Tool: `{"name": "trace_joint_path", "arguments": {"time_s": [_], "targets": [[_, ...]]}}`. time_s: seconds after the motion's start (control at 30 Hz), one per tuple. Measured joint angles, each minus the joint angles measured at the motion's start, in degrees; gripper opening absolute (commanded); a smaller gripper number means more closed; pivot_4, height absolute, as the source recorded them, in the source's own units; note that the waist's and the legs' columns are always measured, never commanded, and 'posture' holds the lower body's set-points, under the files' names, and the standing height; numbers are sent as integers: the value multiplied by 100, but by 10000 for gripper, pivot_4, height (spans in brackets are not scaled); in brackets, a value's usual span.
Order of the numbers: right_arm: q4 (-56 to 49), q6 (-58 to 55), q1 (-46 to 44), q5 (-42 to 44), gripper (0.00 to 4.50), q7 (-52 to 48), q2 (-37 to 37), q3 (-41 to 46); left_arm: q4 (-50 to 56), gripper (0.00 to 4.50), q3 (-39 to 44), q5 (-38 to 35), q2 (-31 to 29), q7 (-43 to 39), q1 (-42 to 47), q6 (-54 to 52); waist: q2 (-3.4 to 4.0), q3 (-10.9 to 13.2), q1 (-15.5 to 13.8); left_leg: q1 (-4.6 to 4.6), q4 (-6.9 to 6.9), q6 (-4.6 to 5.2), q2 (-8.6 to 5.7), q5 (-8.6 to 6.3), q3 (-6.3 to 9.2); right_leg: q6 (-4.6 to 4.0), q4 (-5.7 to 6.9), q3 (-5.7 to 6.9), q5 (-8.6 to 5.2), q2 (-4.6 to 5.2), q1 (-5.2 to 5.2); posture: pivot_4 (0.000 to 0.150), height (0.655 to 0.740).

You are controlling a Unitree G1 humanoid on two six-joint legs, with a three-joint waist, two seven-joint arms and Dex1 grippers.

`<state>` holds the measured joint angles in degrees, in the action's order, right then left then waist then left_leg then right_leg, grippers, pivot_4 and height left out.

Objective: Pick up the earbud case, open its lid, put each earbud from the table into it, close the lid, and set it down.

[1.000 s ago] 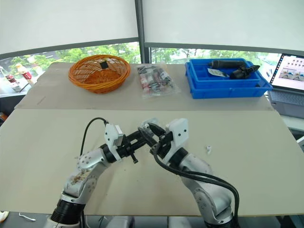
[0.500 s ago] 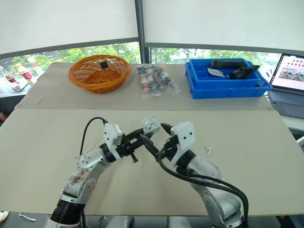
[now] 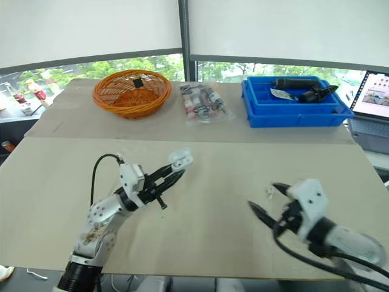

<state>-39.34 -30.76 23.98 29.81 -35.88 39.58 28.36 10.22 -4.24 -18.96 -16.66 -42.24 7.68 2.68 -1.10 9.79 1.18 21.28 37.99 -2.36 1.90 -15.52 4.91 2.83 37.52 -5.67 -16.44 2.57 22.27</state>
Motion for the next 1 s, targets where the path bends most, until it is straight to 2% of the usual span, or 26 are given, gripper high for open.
{"name": "trace_joint_path", "arguments": {"time_s": [0.23,0.4,0.6,0.83,1.0], "targets": [[934,801,815,-414,45000,-530,-167,676,-21,5126,105,106,-50,28,-207,267,0,0,-1,-4,0,0,0,0,-4,1,-1,-3,-1,0,-3,1500,7282],[1004,790,753,-504,45000,-509,-163,665,-57,5126,106,111,-59,42,-245,348,1,0,9,-5,0,0,1,0,-5,1,1,-5,-1,0,-3,1500,7282],[593,-99,-23,-451,45000,141,-182,164,-88,5126,95,118,-60,58,-314,367,1,0,-3,-4,0,-1,0,0,-4,1,1,-5,0,0,-3,1500,7282],[486,-1212,-1614,-822,45000,1833,-1094,-1018,-114,5126,35,174,-33,69,-311,383,5,-2,-25,0,-2,-2,-1,1,-2,0,2,-3,0,1,3,1500,7282],[880,-1424,-2066,-1286,45000,2699,-1698,-1471,-114,5126,14,183,-35,65,-308,383,6,-3,-37,2,-2,-2,-1,1,-1,0,2,-1,0,3,4,1500,7282]]}}
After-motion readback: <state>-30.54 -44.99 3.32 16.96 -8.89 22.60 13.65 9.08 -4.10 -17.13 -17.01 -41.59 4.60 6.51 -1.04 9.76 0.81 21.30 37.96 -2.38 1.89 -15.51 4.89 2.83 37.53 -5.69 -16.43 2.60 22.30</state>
